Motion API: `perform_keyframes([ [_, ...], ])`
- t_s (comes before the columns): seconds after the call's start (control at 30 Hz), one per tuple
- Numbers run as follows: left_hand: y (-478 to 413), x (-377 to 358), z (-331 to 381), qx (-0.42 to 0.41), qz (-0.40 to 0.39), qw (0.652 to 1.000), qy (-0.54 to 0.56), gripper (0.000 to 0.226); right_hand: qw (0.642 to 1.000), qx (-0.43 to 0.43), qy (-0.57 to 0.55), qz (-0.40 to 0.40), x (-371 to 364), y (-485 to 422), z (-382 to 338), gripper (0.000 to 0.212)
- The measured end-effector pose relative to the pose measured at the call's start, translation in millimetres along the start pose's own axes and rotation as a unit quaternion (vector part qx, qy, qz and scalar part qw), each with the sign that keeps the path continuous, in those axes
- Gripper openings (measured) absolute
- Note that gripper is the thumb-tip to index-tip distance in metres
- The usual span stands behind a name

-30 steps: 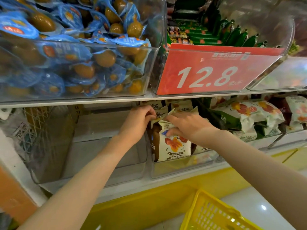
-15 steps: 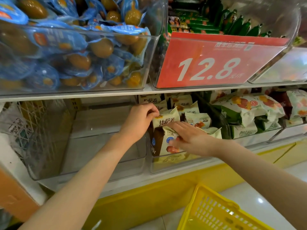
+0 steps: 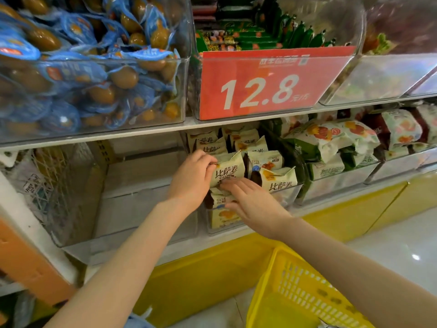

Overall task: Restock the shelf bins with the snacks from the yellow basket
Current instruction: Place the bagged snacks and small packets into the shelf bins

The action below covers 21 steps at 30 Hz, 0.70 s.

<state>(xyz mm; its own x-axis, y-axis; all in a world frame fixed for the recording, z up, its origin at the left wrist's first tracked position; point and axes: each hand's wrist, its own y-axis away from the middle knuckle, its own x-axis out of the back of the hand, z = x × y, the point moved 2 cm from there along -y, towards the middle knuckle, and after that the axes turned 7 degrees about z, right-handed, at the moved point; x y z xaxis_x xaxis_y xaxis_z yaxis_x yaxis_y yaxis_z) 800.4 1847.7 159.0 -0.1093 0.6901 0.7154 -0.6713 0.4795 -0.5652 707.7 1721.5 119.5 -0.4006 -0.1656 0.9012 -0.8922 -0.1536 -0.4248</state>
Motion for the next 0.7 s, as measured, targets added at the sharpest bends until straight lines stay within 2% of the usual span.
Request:
perform_keyframes([
  [0.07,21,3,15,-0.036,0.045,0.998,-0.018,0.029,0.999,-0.017,-0.026,0.029,4,27,-7,0.052],
  [0.13,52,0,34,-0.073,0.087,0.993,0.02,0.028,0.994,-0.065,-0.063,0.058,9,63,-8,0.049],
  [0.2,89,-17,54,-0.097,0.084,0.989,0.068,0.024,0.985,-0.118,-0.088,0.084,7,108,-2,0.042],
  [0.27,126,-46,70,-0.091,0.025,0.99,0.104,0.022,0.97,-0.198,-0.103,0.095,-1,158,11,0.035],
  [0.33,160,-79,77,-0.051,-0.059,0.991,0.111,0.023,0.942,-0.307,-0.113,0.079,-12,212,27,0.032],
  [0.4,191,-112,77,-0.014,-0.133,0.985,0.105,0.023,0.906,-0.407,-0.103,0.047,-26,271,41,0.029],
  [0.5,229,-157,79,-0.011,-0.225,0.97,0.094,0.026,0.841,-0.535,-0.078,-0.039,-48,354,56,0.034],
  [0.6,258,-200,94,-0.006,-0.304,0.946,0.108,0.027,0.769,-0.616,-0.053,-0.162,-64,415,63,0.053],
  [0.7,284,-247,118,0.016,-0.404,0.907,0.115,0.031,0.727,-0.644,-0.039,-0.235,-74,449,72,0.067],
])
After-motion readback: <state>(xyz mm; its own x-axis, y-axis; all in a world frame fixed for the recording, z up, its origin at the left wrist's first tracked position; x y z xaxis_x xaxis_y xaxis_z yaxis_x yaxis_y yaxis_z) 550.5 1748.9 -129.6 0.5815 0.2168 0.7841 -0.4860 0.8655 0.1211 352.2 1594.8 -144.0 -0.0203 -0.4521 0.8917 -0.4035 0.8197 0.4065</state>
